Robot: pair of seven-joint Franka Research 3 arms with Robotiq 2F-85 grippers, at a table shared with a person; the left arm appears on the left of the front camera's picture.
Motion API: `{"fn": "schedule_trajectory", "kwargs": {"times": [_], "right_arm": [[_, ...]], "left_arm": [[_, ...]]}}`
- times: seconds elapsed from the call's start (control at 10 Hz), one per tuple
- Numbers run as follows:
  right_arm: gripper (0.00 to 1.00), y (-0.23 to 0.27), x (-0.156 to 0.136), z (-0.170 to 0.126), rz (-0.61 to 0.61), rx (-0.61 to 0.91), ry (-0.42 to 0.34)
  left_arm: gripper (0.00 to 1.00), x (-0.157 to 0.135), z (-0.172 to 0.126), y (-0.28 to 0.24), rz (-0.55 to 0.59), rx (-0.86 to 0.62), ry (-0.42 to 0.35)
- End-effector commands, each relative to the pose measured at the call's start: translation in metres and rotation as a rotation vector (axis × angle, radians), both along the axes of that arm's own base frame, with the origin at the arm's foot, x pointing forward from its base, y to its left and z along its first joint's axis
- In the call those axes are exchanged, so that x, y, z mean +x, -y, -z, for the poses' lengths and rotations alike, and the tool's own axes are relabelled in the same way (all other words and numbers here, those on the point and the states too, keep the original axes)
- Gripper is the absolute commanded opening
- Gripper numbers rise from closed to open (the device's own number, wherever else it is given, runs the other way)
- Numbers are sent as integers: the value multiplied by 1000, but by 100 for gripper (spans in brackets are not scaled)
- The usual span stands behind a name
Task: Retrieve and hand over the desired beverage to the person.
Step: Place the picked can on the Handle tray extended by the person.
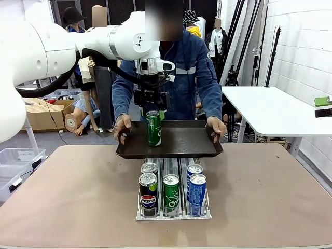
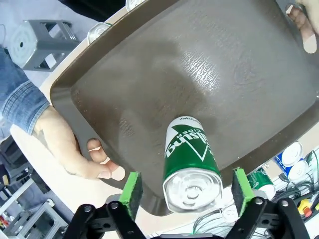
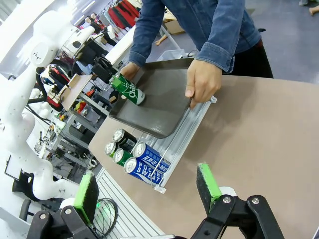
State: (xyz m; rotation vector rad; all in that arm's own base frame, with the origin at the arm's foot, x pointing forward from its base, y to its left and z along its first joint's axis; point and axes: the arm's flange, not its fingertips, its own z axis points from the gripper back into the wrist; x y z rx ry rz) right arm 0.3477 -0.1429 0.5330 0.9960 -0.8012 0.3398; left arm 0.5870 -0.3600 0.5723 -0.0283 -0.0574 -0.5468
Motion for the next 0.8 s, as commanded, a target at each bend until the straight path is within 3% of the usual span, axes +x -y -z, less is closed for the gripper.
{"fn": "schedule_trajectory", "kwargs": {"times": [0.0,0.3,0.7], "right_arm": [[100,0,1,-1,-4,20,17],[100,0,1,-1,-4,20,17],[100,0,1,-1,-4,20,17]], "left_arm": [[100,-4,-22,0,26,14,24],[100,-12,-43,-2,23,11,66],[100,-14,-41,-1,12,-20,58]]}}
